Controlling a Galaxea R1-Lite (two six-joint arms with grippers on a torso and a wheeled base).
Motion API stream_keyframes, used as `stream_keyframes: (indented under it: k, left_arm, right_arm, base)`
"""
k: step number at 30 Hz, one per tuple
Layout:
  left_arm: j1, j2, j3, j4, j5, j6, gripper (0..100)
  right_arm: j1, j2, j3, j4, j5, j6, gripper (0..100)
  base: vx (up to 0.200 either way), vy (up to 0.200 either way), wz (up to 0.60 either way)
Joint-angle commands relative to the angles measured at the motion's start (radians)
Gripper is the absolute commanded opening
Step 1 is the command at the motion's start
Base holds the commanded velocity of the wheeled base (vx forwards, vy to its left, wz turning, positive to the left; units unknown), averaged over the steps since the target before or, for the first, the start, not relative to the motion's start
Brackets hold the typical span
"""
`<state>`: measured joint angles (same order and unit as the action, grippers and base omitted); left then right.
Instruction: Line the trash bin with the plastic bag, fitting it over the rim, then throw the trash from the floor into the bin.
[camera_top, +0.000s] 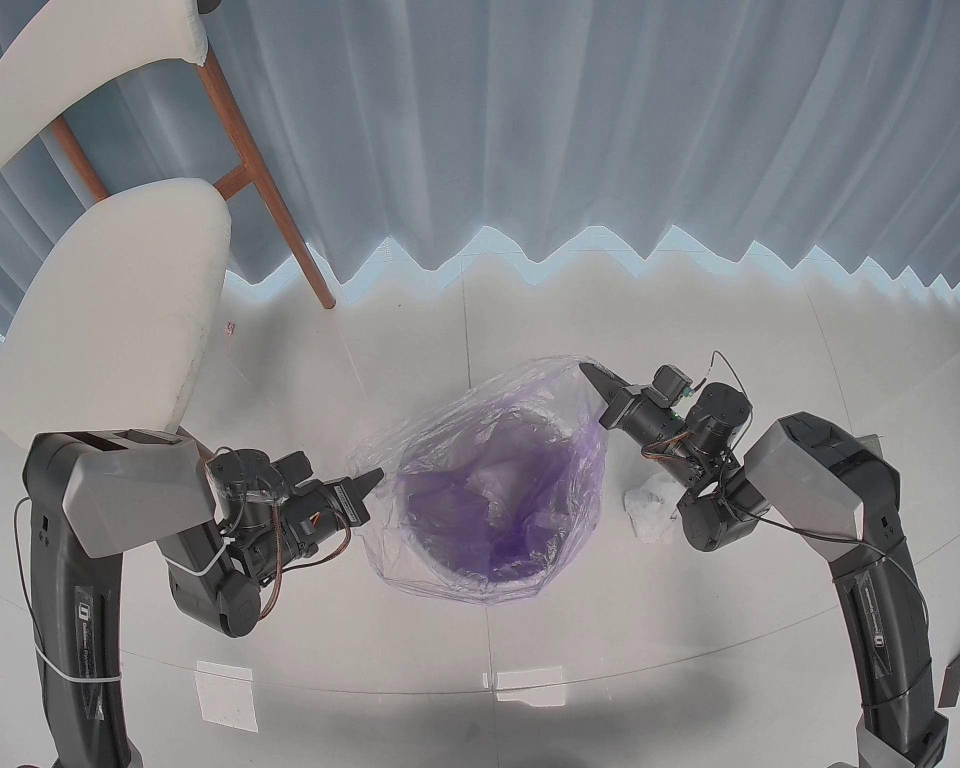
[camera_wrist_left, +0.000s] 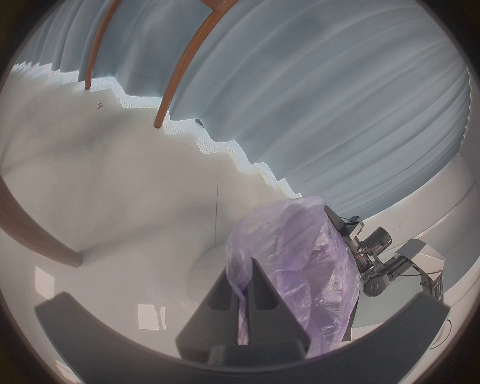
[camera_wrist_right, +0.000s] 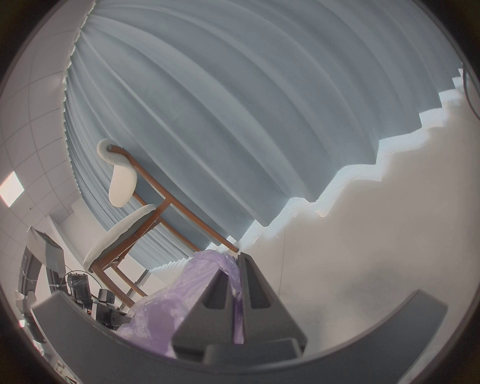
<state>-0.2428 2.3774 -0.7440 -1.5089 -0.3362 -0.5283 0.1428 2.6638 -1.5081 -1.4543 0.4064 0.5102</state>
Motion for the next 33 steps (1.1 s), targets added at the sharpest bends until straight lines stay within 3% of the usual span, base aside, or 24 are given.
stream_keyframes:
  k: [1,13,24,33]
  left_arm:
    - [0.0,0.032,-0.008,-0.001,0.0,-0.015,0]
    - [-0.009,0.046,-0.012,-0.001,0.0,-0.114,0]
    - [-0.001,0.039,-0.047,-0.001,-0.001,-0.237,0]
    - [-0.012,0.039,-0.047,-0.002,0.0,-0.252,0]
  right_arm:
    - [-0.012,0.027,-0.009,0.003,0.0,0.027,0]
    - [-0.068,0.061,-0.009,0.058,0.0,0.05,0]
    - [-0.035,0.065,-0.064,0.064,-0.001,0.051,0]
    - [-0.028,0.068,-0.086,0.061,-0.006,0.068,0]
  base:
    - [0.0,0.0,0.0]
    - [0.0,0.0,0.0]
    - [0.0,0.0,0.0]
    - [0.0,0.0,0.0]
